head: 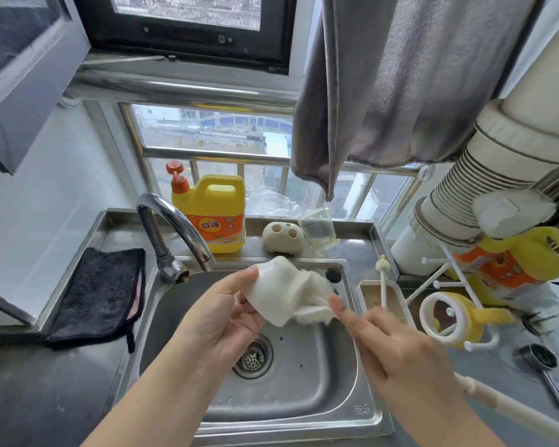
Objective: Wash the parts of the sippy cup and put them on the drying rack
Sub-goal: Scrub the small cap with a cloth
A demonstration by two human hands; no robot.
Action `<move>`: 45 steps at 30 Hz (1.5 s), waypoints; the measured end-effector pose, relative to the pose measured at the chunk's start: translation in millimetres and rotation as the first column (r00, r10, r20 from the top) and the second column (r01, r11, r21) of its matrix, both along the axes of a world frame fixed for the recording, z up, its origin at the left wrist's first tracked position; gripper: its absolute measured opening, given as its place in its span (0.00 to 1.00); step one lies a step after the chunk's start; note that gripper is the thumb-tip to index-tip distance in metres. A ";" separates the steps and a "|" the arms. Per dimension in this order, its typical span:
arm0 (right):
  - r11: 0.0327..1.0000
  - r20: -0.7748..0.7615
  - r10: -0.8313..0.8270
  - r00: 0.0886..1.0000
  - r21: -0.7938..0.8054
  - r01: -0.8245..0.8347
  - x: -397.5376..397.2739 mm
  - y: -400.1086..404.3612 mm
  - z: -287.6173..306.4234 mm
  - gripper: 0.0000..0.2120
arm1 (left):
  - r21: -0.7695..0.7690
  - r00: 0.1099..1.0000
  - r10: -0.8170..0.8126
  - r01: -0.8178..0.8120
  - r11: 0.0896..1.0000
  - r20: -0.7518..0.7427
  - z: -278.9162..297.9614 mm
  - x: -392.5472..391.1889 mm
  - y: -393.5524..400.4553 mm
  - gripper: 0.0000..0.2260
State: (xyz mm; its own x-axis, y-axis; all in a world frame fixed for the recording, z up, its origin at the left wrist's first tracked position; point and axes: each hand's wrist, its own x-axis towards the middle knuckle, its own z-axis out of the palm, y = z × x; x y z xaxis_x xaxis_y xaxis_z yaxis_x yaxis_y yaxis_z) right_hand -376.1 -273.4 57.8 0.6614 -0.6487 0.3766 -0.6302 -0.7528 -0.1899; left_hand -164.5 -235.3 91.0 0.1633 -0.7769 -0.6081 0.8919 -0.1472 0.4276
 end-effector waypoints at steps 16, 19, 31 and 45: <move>0.997 0.039 -0.075 0.996 -0.018 0.076 23.7 -12.8 8.9 0.26 | 0.022 1.000 0.027 -0.027 0.999 -0.007 -1.3 1.0 -5.5 0.08; 0.998 0.104 0.005 0.995 -0.065 0.002 44.2 -10.7 9.5 0.26 | -0.026 1.000 -0.010 0.010 1.000 -0.007 -0.7 0.7 -11.9 0.12; 0.993 0.107 0.071 0.992 -0.104 -0.060 38.8 1.6 3.5 0.26 | -0.005 0.999 -0.012 0.012 1.000 -0.051 -0.2 1.5 -14.4 0.10; 0.994 0.118 0.088 0.989 -0.074 -0.079 32.9 5.6 -3.4 0.25 | -0.009 0.988 0.156 -0.156 0.988 0.001 7.2 14.3 -17.5 0.05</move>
State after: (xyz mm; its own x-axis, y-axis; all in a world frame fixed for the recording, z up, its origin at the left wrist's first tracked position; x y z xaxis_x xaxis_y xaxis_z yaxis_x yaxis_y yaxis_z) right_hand -343.1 -267.8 54.4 0.6592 -0.5628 0.4987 -0.5401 -0.8158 -0.2068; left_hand -150.2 -252.8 98.2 0.2844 -0.7469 -0.6011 0.9028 -0.0023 0.4300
